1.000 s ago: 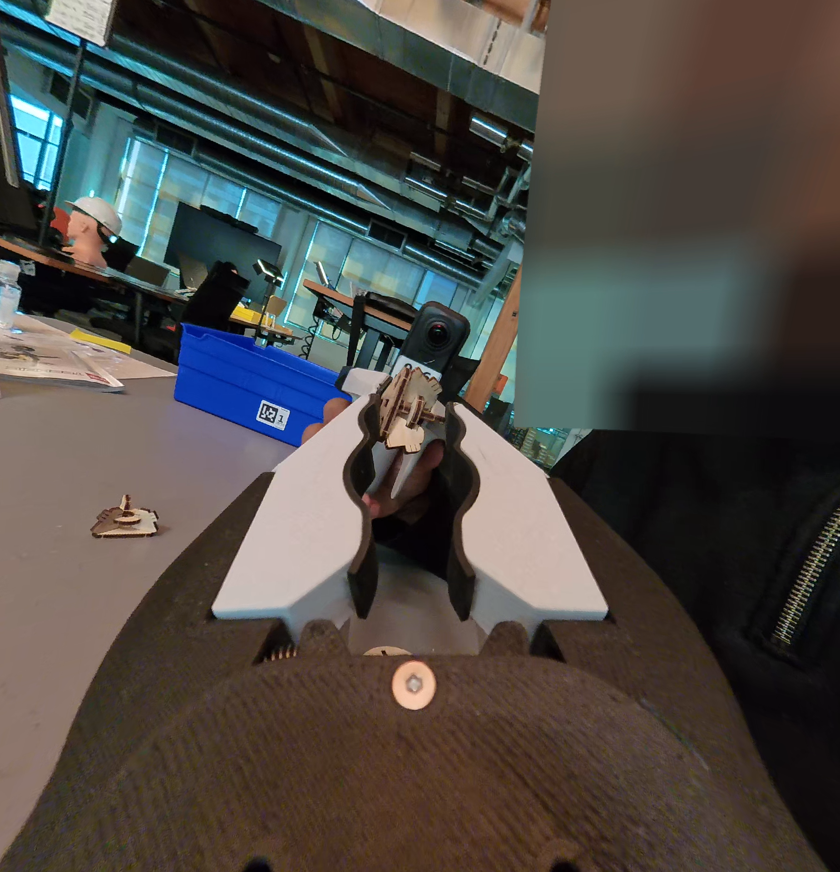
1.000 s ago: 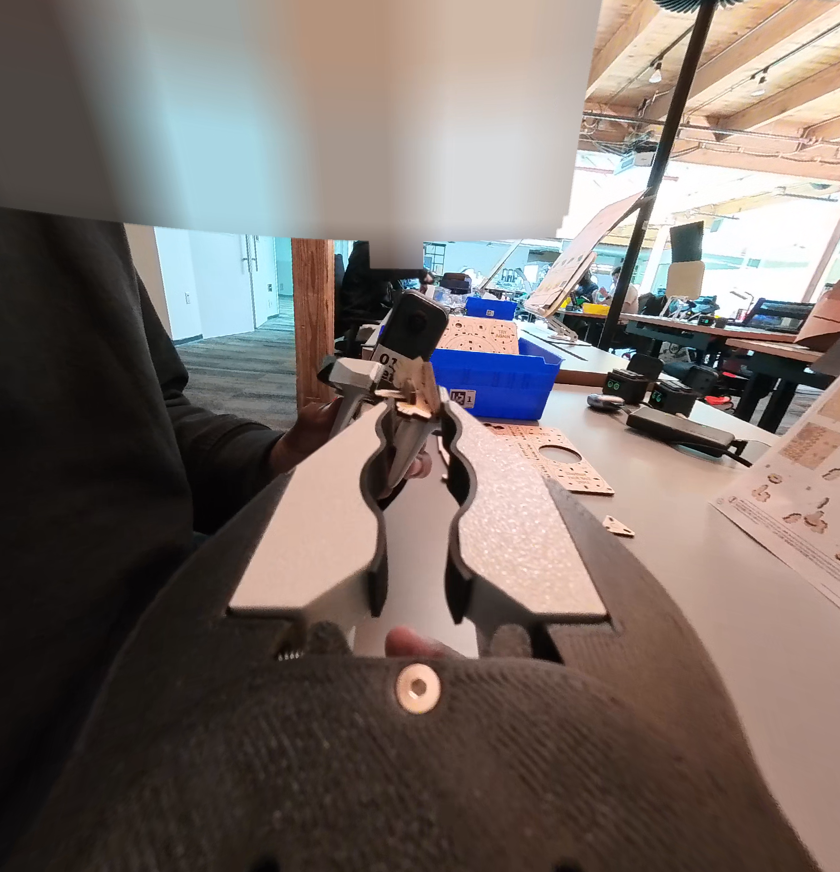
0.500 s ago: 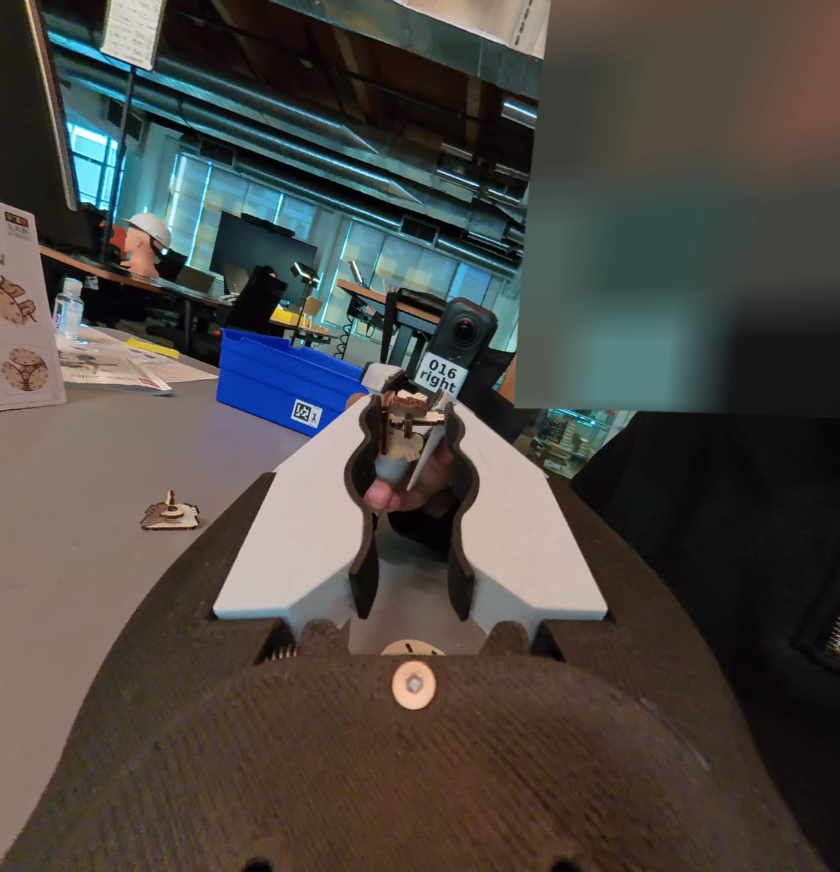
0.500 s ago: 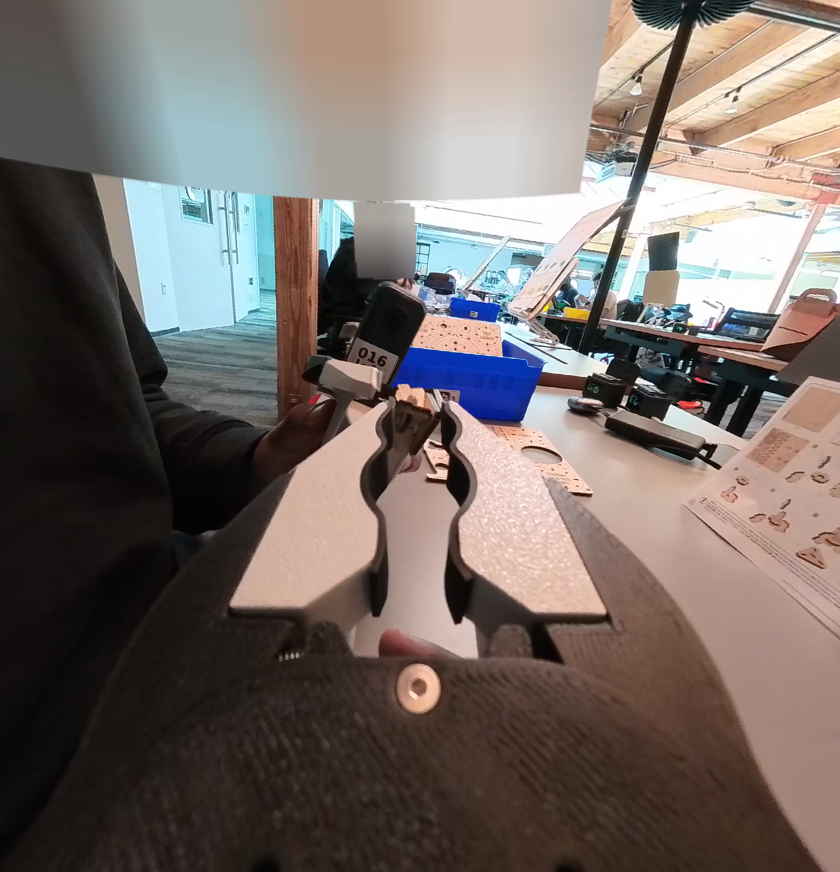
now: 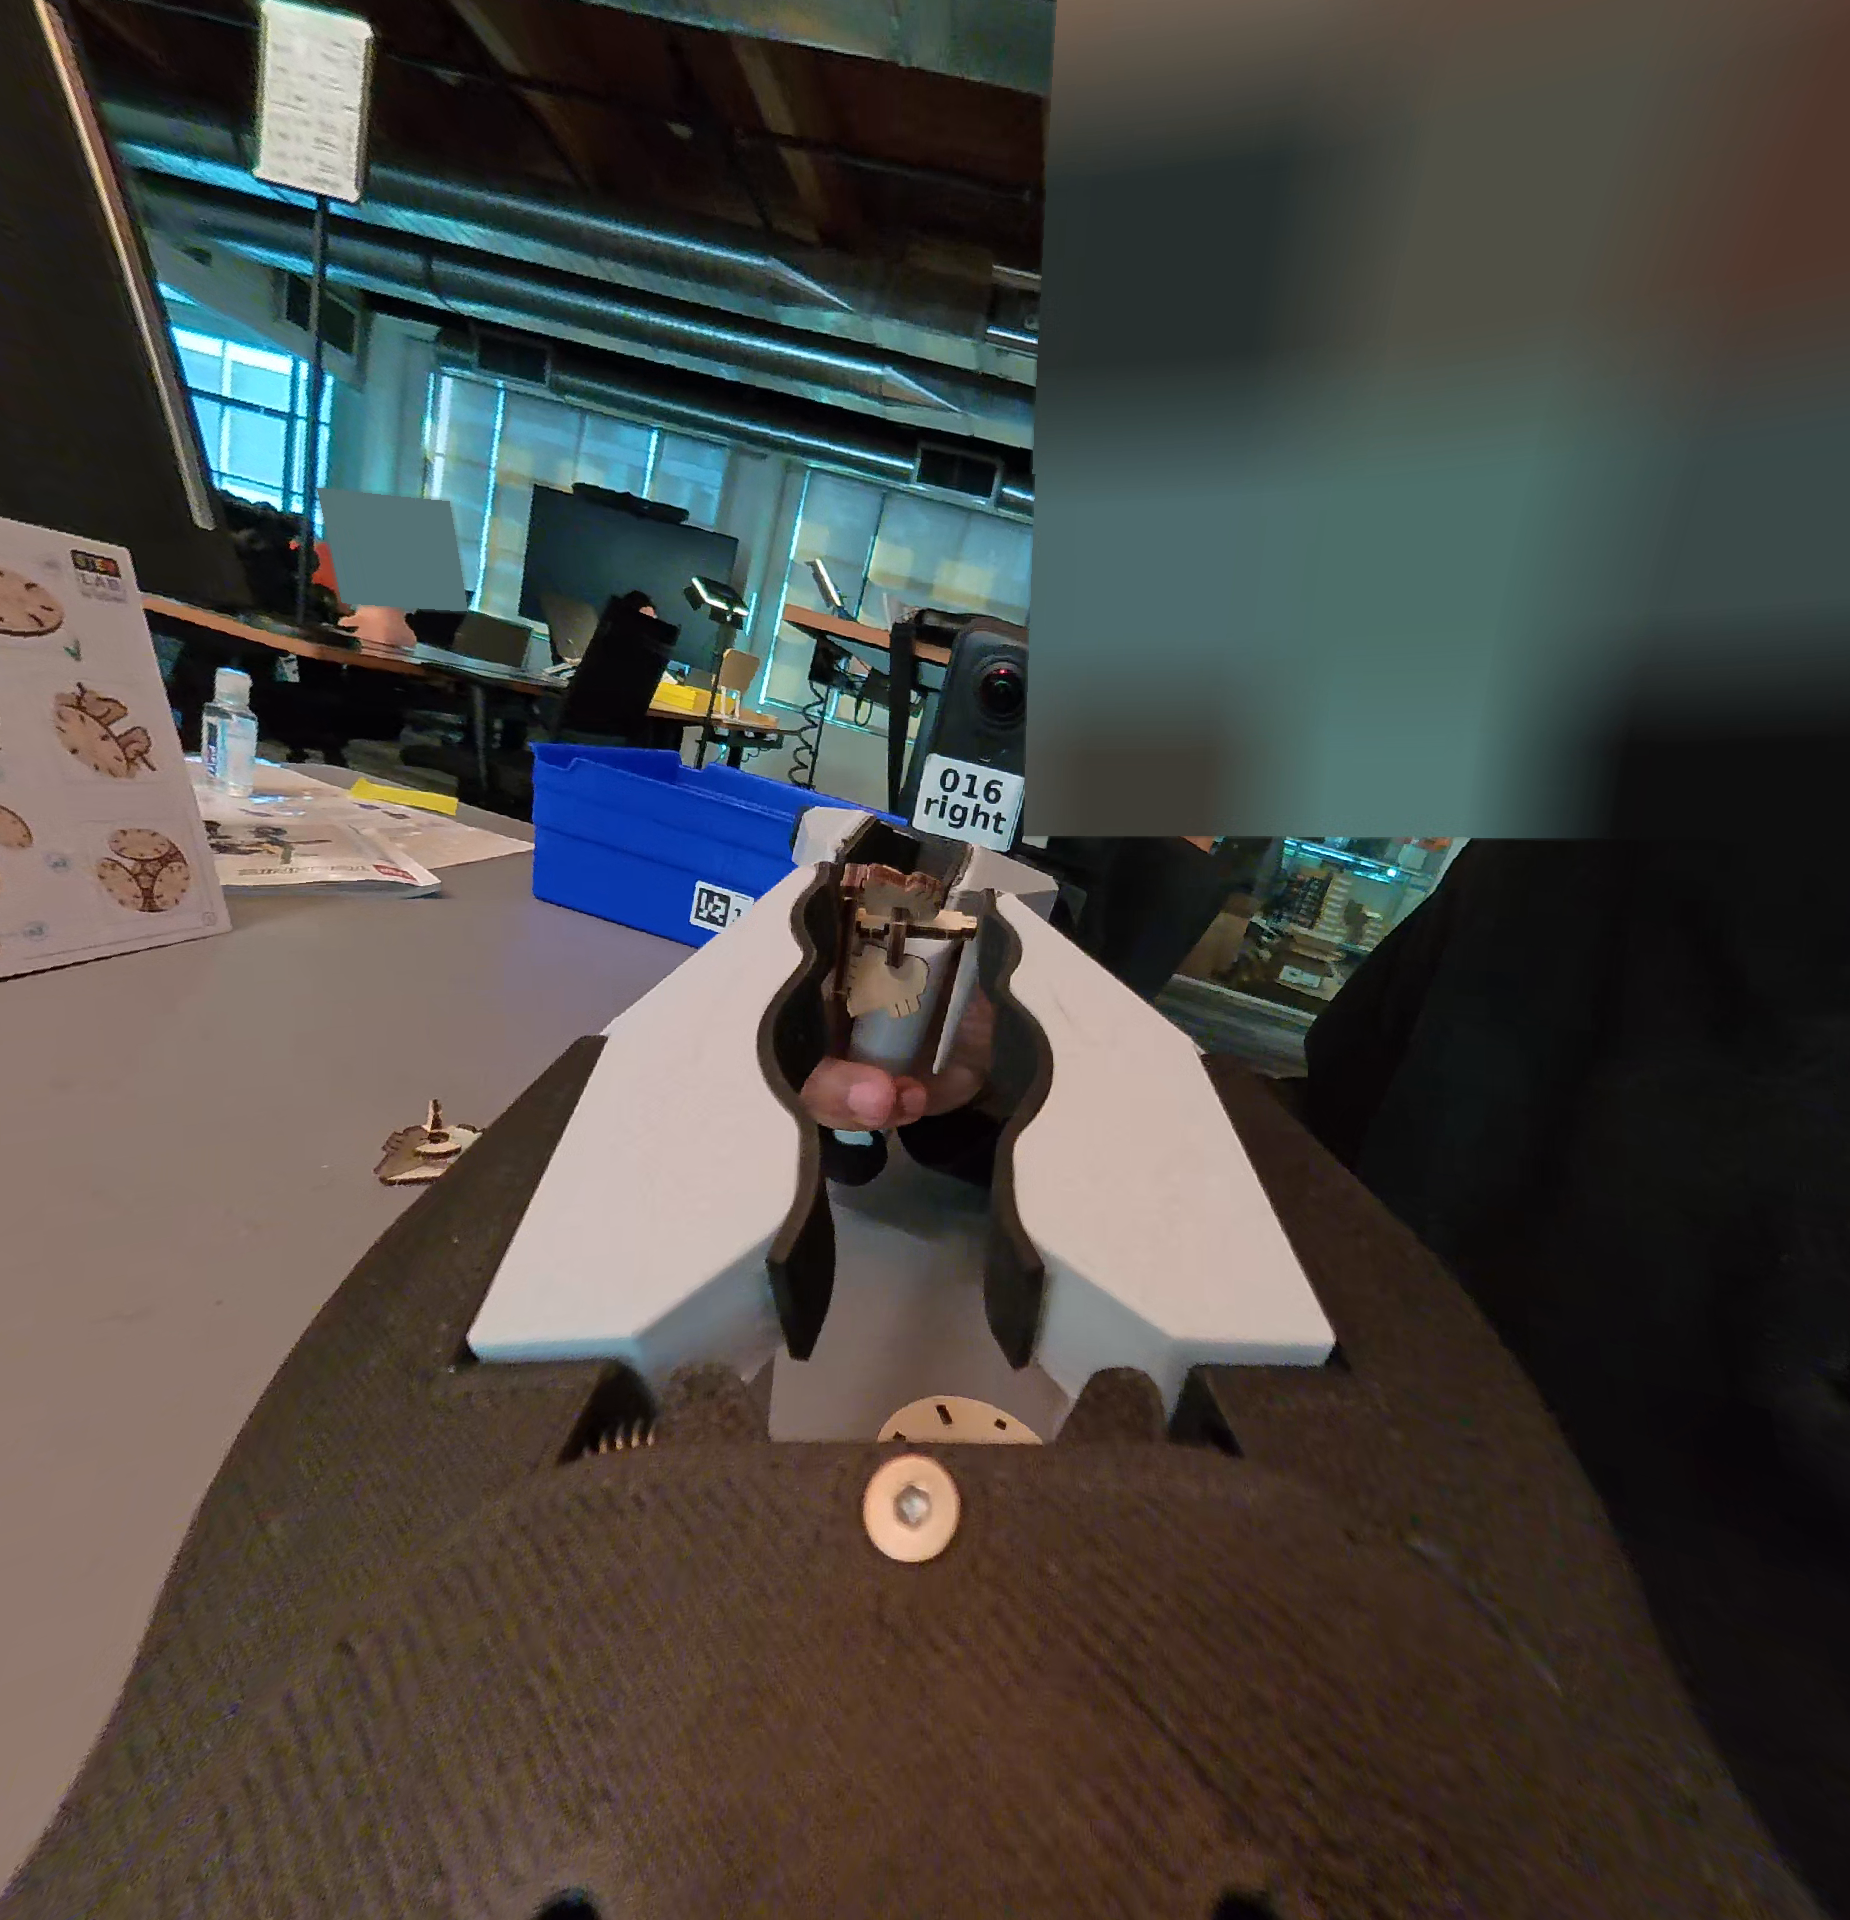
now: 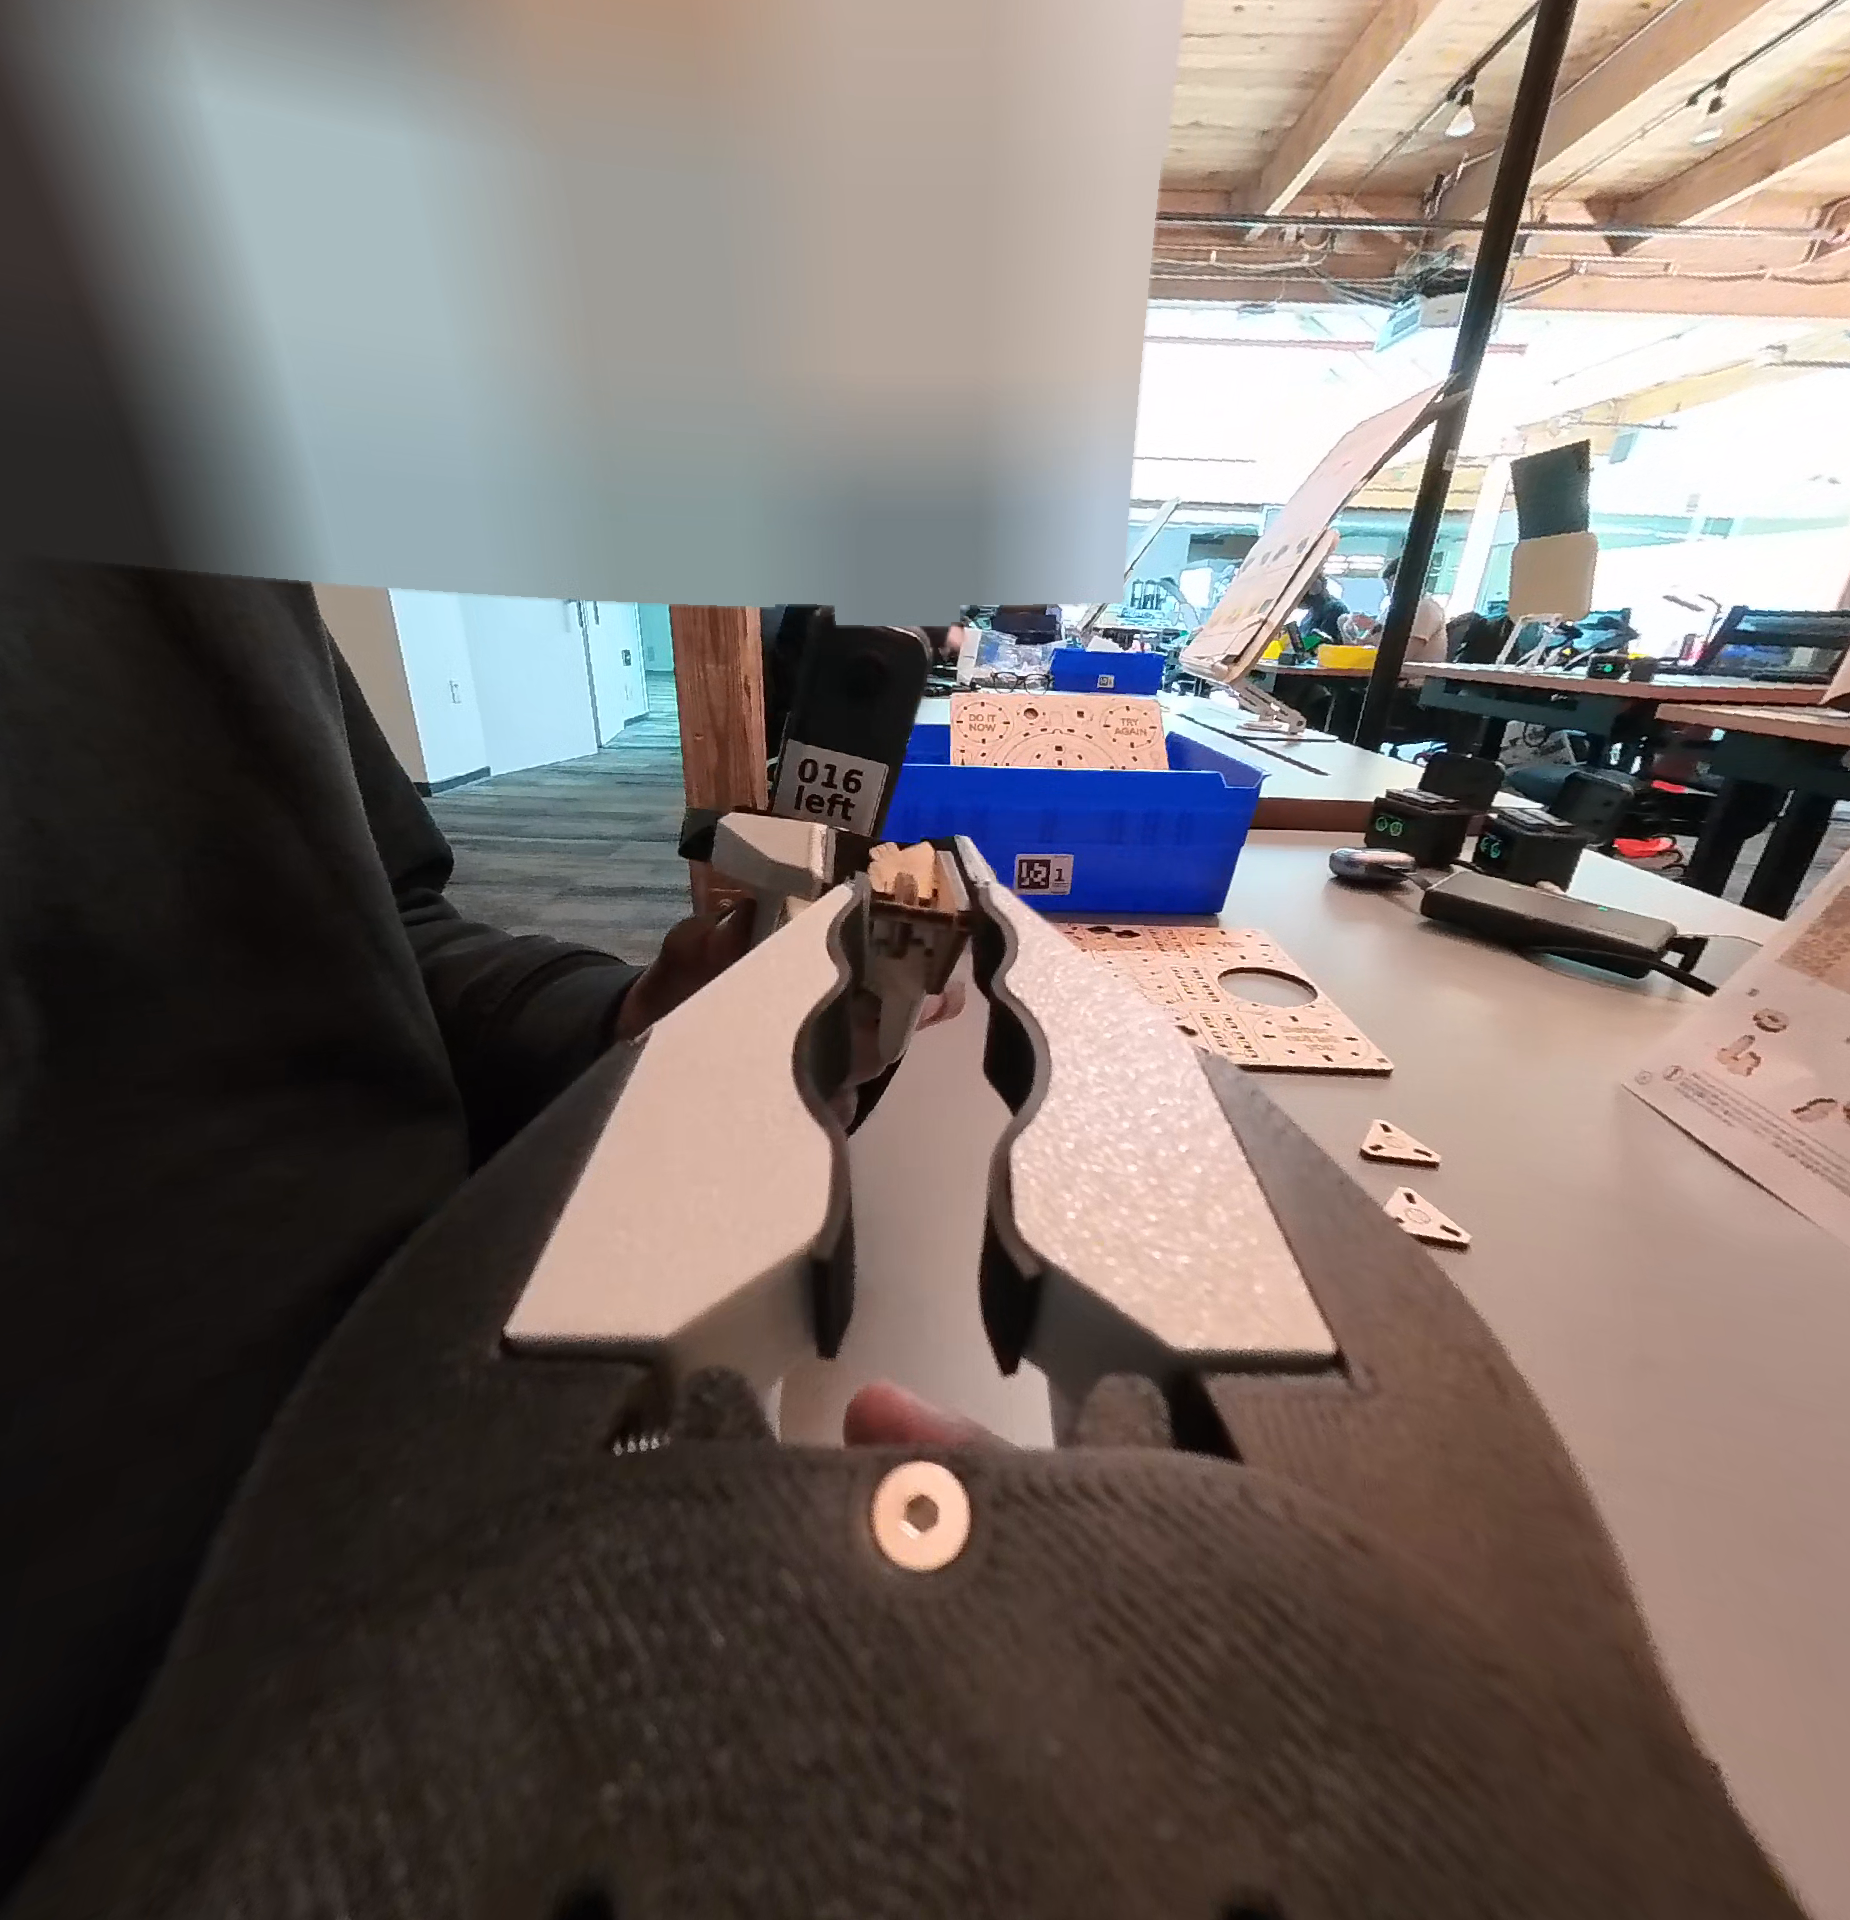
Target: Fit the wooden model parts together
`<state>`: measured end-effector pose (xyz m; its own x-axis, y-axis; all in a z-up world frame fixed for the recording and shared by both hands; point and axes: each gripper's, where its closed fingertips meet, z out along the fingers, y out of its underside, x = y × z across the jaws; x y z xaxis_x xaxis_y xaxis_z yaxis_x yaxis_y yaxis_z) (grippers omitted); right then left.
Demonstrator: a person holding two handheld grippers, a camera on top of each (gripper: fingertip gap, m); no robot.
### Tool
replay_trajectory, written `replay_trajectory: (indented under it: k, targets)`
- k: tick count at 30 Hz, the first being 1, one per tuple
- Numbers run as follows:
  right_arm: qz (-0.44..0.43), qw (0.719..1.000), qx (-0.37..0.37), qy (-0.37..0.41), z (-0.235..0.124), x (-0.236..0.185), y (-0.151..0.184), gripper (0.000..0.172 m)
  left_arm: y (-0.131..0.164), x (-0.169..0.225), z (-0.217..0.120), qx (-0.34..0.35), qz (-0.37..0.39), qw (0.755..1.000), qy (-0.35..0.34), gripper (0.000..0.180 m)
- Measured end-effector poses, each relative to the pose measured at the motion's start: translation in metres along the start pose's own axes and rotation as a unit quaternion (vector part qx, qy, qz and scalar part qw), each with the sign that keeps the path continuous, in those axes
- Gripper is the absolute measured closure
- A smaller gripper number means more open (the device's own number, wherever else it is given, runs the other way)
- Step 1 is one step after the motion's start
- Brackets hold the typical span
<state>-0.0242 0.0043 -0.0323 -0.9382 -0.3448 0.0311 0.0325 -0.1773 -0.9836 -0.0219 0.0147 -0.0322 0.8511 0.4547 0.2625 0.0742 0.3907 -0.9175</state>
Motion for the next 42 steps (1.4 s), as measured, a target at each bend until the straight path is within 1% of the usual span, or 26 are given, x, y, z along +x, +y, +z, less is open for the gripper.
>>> replay_trajectory:
  k: [11, 20, 25, 28, 30, 40, 42]
  targets:
    - [-0.005, 1.0, -0.004, -0.01, -0.0005, -0.0028, -0.0013, 0.155, 0.0003, 0.0031, 0.0005, -0.001, 0.003, 1.0, 0.006, 0.157]
    - [0.002, 1.0, 0.011, -0.018, 0.0001, -0.0044, -0.0034, 0.156, -0.0008, 0.0052, 0.0, 0.005, -0.007, 1.0, 0.018, 0.157]
    - [0.032, 0.999, 0.018, -0.03, -0.0001, -0.0048, -0.0038, 0.155, -0.0009, 0.006, 0.0002, 0.007, -0.013, 1.0, 0.023, 0.157]
    - [0.079, 0.996, 0.023, -0.044, -0.0003, -0.0045, -0.0031, 0.156, -0.0008, 0.0059, 0.0003, 0.009, -0.019, 0.999, 0.026, 0.157]
    - [0.093, 0.994, 0.027, -0.047, 0.0, -0.004, -0.0022, 0.156, -0.0007, 0.0055, 0.0, 0.008, -0.021, 0.999, 0.026, 0.157]
    - [0.102, 0.993, 0.035, -0.042, -0.0002, -0.0016, -0.0007, 0.157, 0.0011, 0.0031, 0.0001, 0.004, -0.048, 0.998, 0.032, 0.157]
    - [0.105, 0.993, 0.033, -0.043, -0.0007, -0.0008, 0.0, 0.157, 0.0028, 0.002, 0.0007, -0.003, -0.068, 0.997, 0.032, 0.158]
